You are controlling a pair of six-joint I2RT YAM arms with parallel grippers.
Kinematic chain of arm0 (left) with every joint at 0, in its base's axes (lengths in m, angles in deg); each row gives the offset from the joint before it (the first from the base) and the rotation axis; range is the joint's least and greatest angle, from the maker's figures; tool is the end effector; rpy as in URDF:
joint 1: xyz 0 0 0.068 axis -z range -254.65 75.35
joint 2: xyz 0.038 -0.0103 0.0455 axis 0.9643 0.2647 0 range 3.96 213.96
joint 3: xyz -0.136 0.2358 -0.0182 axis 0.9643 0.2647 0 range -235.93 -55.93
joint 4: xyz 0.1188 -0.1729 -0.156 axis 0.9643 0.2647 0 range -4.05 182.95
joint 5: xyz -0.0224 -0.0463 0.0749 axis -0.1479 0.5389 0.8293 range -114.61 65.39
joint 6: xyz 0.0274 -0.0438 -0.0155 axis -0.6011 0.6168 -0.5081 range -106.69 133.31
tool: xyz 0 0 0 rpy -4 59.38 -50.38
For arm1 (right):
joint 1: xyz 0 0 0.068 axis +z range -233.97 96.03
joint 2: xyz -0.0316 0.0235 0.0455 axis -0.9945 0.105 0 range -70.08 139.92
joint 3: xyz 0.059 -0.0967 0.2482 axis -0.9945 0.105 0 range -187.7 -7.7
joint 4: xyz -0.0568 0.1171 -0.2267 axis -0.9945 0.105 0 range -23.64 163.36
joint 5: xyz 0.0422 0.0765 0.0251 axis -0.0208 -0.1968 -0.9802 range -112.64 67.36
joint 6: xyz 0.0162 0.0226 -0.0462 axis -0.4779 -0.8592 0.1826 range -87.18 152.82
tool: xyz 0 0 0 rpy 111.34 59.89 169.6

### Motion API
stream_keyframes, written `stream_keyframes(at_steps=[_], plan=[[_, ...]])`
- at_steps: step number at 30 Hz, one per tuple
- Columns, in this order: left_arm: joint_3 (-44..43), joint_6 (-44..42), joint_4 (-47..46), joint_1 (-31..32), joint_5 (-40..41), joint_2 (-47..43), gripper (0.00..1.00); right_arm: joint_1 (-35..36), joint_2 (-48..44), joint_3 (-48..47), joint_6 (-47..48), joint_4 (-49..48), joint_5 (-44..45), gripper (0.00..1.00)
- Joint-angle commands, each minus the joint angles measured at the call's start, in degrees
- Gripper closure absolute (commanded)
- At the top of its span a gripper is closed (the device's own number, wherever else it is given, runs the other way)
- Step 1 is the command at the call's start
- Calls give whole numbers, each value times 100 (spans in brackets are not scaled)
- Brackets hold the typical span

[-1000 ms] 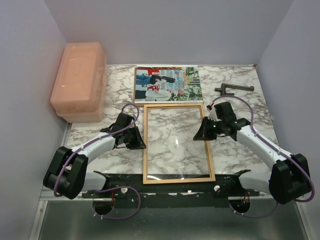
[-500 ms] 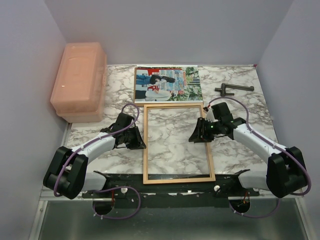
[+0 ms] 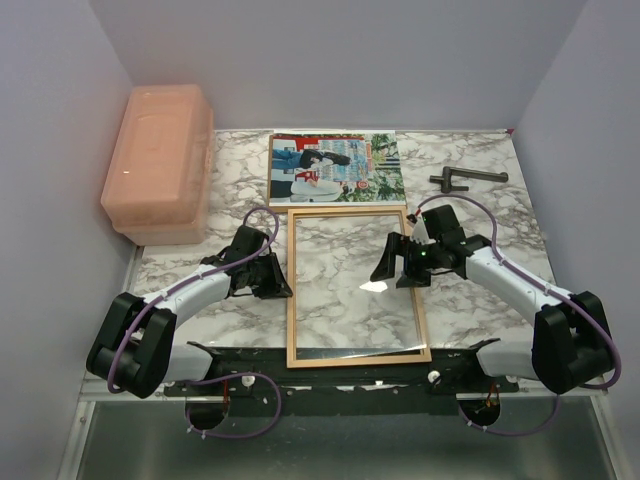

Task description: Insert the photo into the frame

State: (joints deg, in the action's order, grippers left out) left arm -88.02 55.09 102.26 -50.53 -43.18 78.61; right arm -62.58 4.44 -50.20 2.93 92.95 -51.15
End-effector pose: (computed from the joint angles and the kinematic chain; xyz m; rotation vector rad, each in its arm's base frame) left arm 0.2024 -0.1029 0.1544 -0.2984 2.7370 -0.7940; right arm 0.2210 0.1047 0.1991 0.0078 2.7119 0.9487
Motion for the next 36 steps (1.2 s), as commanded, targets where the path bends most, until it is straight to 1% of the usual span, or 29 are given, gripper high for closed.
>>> stream_keyframes(at_steps=[1, 5, 13, 27, 36], plan=[[248, -250, 350, 49, 507, 296, 82, 40, 19, -84, 55, 89, 331, 7], [257, -249, 347, 49, 512, 296, 82, 41, -9, -92, 52, 216, 609, 4], [251, -240, 328, 51, 510, 307, 82, 41, -8, -110, 88, 451, 1054, 2], [259, -236, 337, 58, 512, 317, 82, 119, 252, 49, 90, 268, 1032, 0], [257, -223, 351, 58, 512, 309, 82, 297, 467, -37, 76, 344, 1230, 0]])
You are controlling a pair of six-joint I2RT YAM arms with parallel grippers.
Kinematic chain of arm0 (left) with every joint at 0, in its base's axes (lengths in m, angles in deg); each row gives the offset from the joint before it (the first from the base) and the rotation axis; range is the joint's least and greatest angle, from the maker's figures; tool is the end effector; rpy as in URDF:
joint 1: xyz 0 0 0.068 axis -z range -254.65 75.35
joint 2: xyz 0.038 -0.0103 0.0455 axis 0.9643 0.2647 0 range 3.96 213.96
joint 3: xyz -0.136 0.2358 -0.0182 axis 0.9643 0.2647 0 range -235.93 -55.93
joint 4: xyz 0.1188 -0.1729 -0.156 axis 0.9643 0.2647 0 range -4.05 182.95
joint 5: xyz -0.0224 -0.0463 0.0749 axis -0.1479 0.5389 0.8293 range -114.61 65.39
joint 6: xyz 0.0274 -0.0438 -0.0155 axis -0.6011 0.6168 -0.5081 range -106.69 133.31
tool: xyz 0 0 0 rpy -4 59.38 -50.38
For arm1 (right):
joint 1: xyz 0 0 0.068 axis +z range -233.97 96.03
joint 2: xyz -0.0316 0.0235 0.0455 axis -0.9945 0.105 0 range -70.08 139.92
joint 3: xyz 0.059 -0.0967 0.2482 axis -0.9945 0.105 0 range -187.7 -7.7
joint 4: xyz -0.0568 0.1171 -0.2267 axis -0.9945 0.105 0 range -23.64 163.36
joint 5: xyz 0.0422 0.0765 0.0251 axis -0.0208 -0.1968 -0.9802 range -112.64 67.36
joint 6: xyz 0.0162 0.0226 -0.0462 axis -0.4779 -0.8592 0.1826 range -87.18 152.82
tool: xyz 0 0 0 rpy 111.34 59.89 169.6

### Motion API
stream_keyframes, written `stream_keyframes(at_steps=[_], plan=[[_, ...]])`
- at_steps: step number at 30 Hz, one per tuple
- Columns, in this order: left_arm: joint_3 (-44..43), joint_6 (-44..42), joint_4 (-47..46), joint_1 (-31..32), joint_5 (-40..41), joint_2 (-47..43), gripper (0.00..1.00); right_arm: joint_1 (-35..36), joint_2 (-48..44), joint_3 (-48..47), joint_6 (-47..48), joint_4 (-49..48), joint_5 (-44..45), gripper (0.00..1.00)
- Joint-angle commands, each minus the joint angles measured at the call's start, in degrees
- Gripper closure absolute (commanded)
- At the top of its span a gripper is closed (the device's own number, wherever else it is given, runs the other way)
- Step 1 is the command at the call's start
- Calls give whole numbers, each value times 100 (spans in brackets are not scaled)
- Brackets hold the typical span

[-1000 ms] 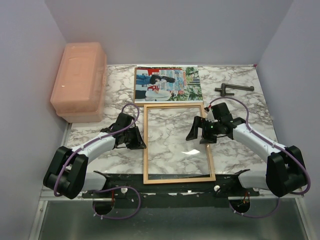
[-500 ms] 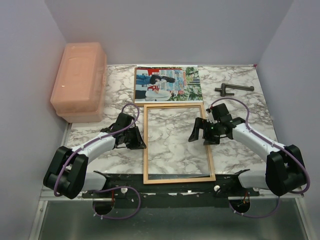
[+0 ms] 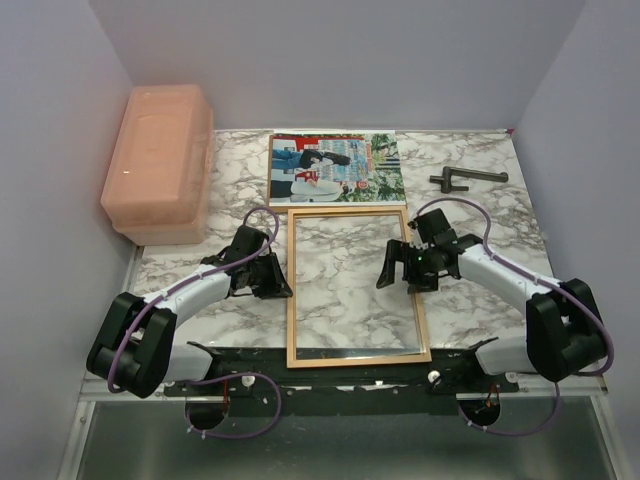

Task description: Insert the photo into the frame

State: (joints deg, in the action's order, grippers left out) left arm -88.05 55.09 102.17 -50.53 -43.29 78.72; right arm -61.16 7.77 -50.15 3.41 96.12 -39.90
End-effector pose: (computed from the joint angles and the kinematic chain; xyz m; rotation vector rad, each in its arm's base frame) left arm 0.2027 -0.1031 0.1542 -0.2976 2.7373 -0.7964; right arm 0.2211 0.1043 0.1806 0.0679 2.8116 0.6557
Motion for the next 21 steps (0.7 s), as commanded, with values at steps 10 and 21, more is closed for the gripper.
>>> stream_keyframes(at_steps=[10, 21], plan=[[252, -229, 374, 67, 523, 294, 82, 348, -63, -47, -222, -108, -191, 2], [242, -263, 389, 67, 523, 285, 82, 356, -628, 46, -898, -687, -1339, 17]])
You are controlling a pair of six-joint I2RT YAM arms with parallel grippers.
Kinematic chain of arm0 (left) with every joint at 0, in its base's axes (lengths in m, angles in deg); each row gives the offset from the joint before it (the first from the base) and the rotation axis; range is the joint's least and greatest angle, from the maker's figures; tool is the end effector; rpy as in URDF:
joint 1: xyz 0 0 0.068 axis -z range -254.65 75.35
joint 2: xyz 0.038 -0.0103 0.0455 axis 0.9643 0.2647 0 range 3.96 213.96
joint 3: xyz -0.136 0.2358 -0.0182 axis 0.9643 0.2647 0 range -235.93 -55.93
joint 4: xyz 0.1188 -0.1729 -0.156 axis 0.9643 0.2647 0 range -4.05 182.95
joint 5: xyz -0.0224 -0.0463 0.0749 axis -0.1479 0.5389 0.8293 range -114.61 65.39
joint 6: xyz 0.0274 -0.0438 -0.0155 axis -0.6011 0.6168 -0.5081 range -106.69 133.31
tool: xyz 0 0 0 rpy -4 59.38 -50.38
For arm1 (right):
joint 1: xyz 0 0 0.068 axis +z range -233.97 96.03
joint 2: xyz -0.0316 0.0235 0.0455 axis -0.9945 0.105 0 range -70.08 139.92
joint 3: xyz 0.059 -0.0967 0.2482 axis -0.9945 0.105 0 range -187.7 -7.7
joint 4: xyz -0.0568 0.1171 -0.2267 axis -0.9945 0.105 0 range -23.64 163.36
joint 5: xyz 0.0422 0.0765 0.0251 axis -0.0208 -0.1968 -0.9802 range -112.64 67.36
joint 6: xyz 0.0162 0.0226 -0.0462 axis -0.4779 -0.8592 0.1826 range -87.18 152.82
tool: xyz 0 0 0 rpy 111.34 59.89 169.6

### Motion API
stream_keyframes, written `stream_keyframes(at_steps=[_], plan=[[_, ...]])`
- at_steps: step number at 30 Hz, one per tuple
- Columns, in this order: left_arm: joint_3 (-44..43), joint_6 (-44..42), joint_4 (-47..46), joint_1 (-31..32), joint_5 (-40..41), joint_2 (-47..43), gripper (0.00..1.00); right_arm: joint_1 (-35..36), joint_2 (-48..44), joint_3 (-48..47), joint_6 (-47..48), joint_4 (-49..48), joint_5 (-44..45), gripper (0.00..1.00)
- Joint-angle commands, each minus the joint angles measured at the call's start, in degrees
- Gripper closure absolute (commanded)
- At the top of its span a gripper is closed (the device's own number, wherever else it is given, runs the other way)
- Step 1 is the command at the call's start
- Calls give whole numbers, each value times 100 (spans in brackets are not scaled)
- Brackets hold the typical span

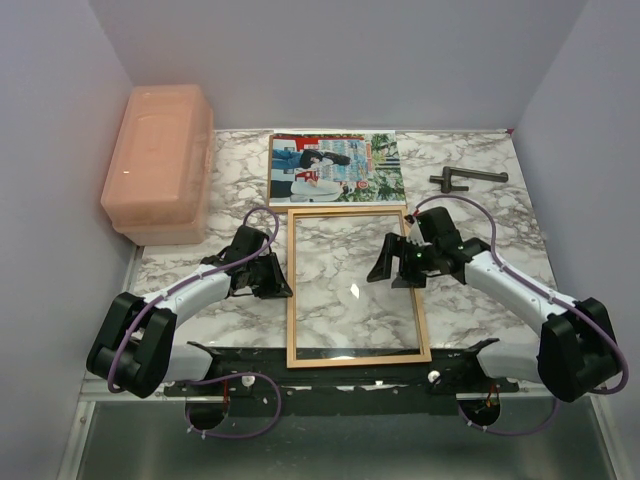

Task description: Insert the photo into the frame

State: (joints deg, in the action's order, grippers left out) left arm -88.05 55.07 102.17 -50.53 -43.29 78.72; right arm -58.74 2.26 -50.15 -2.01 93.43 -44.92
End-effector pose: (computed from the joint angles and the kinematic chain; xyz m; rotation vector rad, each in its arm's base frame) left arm 0.2027 -0.1031 0.1542 -0.2971 2.7373 -0.7963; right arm 0.2119 0.1146 0.2054 0.0688 2.7077 0.8626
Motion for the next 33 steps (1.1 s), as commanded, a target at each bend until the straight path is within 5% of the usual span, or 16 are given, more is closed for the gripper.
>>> stream_keyframes(at_steps=[1, 9, 13, 25, 33], plan=[[241, -265, 394, 67, 516, 293, 82, 113, -60, 36, -367, -421, -859, 21], [241, -273, 392, 67, 504, 283, 82, 113, -132, -18, -502, -404, -1017, 62], [240, -289, 398, 67, 505, 285, 82, 107, -260, -14, -581, -499, -1165, 72], [219, -307, 399, 73, 499, 322, 82, 109, -436, 546, -1556, -1953, -2041, 80], [216, -317, 407, 75, 497, 330, 82, 113, -555, 452, -1753, -2056, -2095, 82]])
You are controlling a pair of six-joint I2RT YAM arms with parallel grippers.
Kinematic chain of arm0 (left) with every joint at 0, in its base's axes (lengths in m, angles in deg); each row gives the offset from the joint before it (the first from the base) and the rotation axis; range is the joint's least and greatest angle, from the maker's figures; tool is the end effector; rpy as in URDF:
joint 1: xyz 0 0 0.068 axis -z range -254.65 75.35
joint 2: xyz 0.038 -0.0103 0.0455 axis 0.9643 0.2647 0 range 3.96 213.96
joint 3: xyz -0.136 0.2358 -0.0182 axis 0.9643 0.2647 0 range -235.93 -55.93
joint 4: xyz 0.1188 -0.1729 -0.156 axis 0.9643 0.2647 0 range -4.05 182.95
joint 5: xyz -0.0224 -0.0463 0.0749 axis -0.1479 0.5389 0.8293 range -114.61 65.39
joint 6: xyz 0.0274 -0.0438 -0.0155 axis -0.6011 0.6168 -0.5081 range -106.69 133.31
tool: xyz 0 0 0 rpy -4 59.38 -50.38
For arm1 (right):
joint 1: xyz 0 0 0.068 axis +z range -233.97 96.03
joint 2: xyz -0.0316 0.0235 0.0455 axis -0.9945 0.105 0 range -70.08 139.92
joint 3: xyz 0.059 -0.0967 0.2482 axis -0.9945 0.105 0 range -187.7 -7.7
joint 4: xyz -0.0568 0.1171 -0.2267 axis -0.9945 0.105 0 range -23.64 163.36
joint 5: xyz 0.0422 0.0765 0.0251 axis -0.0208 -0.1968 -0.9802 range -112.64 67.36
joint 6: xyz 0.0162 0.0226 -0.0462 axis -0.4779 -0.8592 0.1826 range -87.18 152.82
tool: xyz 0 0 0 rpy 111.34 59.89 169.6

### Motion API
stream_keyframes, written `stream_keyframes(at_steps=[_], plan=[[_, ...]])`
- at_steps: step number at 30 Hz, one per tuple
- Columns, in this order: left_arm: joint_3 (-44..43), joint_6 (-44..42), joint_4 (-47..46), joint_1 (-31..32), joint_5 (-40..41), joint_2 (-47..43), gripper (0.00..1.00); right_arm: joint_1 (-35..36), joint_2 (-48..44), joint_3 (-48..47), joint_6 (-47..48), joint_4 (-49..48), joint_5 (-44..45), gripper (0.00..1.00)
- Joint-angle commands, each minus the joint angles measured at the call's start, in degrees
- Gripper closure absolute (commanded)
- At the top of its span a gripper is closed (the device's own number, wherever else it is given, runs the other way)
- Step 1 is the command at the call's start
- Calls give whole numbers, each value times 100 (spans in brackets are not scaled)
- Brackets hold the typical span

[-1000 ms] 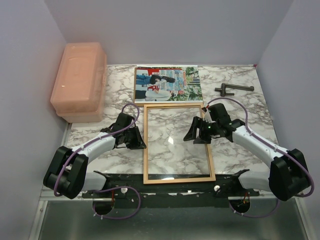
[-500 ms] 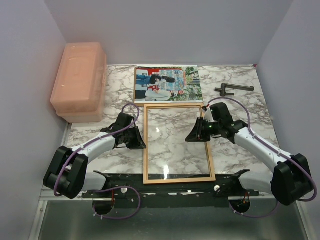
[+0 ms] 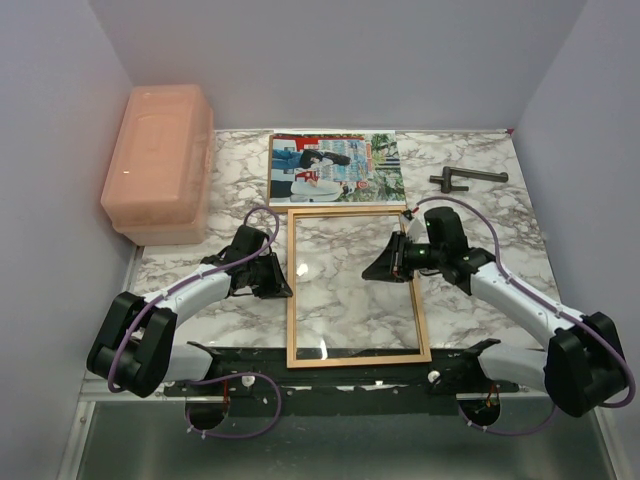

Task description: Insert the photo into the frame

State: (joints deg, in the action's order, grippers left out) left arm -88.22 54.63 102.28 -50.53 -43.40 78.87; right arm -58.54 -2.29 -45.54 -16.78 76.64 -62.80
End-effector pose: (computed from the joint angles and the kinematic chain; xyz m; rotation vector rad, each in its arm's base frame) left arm 0.2032 -0.1034 0.1544 -0.2863 2.7388 -0.7959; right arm 0.2067 0.1236 0.2223 0.1081 2.5171 1.4222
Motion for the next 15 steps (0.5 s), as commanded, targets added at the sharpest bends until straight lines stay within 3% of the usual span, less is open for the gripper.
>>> stream_keyframes(at_steps=[1, 15], plan=[[232, -274, 397, 75, 508, 322, 82, 93, -131, -42, -323, -380, -307, 82], [246, -274, 389, 75, 508, 304, 82, 95, -266, -127, -504, -508, -378, 83]])
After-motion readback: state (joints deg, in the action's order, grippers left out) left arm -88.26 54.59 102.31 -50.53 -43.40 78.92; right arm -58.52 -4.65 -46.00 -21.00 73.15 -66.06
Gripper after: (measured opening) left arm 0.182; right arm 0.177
